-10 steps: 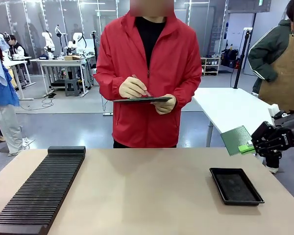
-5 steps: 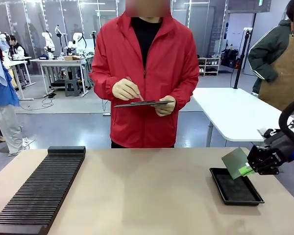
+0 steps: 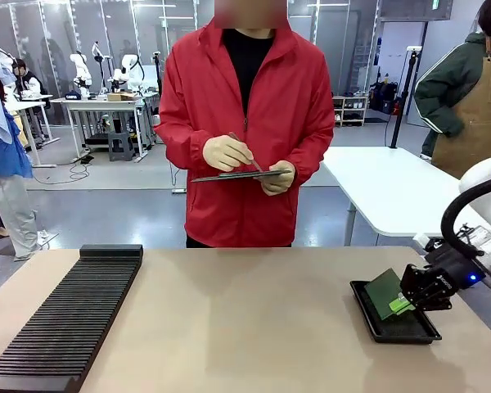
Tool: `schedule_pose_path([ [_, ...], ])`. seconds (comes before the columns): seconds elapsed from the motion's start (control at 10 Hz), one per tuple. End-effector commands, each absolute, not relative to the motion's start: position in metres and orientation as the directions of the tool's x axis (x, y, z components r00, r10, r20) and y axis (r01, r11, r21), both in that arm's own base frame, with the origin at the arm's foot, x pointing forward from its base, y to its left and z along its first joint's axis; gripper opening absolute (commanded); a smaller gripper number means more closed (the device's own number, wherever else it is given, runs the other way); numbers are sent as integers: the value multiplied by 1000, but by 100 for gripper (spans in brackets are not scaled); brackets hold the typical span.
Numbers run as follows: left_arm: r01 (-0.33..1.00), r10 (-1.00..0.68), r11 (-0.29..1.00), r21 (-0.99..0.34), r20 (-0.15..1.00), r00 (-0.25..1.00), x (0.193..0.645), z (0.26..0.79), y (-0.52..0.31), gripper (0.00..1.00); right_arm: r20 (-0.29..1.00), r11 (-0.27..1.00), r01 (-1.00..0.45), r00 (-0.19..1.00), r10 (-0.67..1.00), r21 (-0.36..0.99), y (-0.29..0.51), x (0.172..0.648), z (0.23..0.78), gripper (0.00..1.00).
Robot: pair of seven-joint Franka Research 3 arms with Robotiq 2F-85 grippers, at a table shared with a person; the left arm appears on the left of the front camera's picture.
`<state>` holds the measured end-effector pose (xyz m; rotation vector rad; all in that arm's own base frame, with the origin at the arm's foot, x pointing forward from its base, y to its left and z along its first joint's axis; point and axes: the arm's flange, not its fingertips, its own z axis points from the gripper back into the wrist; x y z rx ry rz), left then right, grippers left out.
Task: Inspect the PCB.
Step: Place the Blank PCB in the ESD tray.
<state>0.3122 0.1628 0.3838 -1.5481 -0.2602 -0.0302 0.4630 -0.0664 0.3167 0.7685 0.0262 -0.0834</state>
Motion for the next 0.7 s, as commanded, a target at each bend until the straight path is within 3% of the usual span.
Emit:
schedule_pose_path([
  [0.0, 183, 145, 31, -983, 185, 972, 311, 384, 163, 100, -40, 754, 73, 997, -62, 652, -62, 469, 315, 3],
  [0.5, 183, 145, 31, -983, 185, 972, 311, 384, 163, 100, -21, 783, 68, 997, -70, 619, -58, 471, 309, 3],
  [0.6, 183, 145, 31, -983, 185, 972, 311, 384, 163, 100, 2, 786, 71, 996, -91, 614, -57, 470, 310, 18],
])
